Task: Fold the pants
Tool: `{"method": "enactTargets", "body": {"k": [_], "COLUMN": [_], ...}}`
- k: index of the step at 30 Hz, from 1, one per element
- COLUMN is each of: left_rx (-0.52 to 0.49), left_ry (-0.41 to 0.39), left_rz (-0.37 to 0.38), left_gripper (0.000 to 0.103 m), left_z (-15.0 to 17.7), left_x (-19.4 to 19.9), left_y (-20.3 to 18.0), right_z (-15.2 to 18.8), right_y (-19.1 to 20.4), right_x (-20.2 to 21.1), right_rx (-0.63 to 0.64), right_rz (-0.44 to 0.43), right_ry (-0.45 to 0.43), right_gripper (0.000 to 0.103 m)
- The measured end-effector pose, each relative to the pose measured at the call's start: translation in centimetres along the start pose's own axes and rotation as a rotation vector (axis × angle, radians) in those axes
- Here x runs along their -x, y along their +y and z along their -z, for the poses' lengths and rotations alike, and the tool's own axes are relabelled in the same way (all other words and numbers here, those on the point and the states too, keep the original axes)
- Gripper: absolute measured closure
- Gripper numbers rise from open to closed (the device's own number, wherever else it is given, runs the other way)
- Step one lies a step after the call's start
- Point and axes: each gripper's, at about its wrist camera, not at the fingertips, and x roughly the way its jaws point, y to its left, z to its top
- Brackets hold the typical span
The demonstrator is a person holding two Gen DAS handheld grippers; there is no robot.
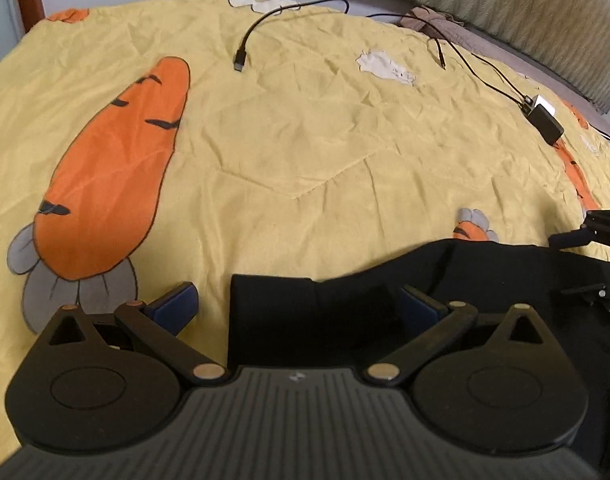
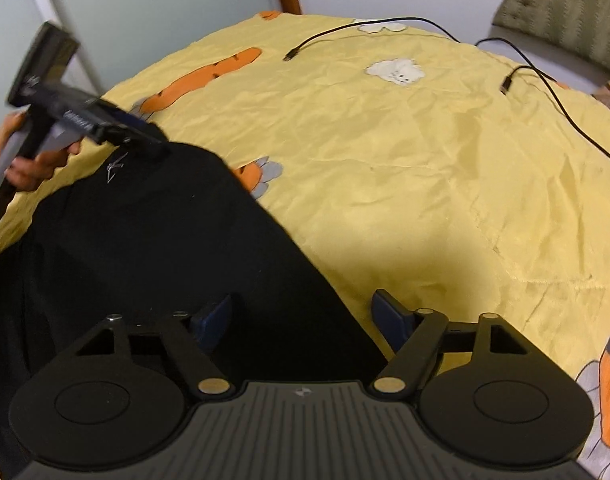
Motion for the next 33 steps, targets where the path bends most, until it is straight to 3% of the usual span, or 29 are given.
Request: {"method": "enactTargets", "body": {"k": [1,3,5,7,9,10,15,22,26,33], "left_rx": [-0.003,0.004,-0.008,-0.044,-0.045,-0.032,-0.052,-0.037,-0.019,0.032], "left_ry": [0.001,-0.012,-0.016,-0.027,-0.036,-0.038,-0.081,-0.188,-0.246,-0.315], "left_rz": [0.007,0.025,0.014,-0.038,-0.078,-0.06,-0.072,-0.061,-0.045,-0.002], "left_gripper": [0.0,0.0,0.008,0.029,0.049,0.056,0.068,0.071,0.072,0.073], "left_z": [0.0,0.2,0.4,0.5,0.6,0.7,1.3,3.7,6.9,15.8], "left_x": [-0.1,0.1,0.1,0.2,0.6,0.9,2.6,7.6,11.7,18.1], "left_y": [-0.1,-0.4,-1.0,-2.0,-2.3,-2.1,-2.7,-3.3,-3.3,-3.4], "right_z": [0.0,0.1,0.5,0.9,1.3,1.5,2.2,4.2,6.1,10.7], "right_y": [0.3,0.4,0.9,1.5,2.5,3.1,6.7,13.1,16.8,23.2], "right_x": [0.1,0.2,0.4,0.6,0.8,0.9,2.1,4.9,7.2,10.5], "right_rx": [0.02,0.016,0.036,0.048,0.074,0.086,0.181,0.333,0.368,0.388], "right_rz": [-0.002,-0.008,0.008,0.041,0.089,0.111,0.237,0.412,0.42,0.352], "right_ry": [-0.001,-0.002,-0.011,-0.035,-0.058,-0.068,-0.112,-0.196,-0.238,-0.243], "right_gripper": [0.065,0.083,0.089,0.094,0.096,0.097,0.098,0.098,0.098,0.098]}}
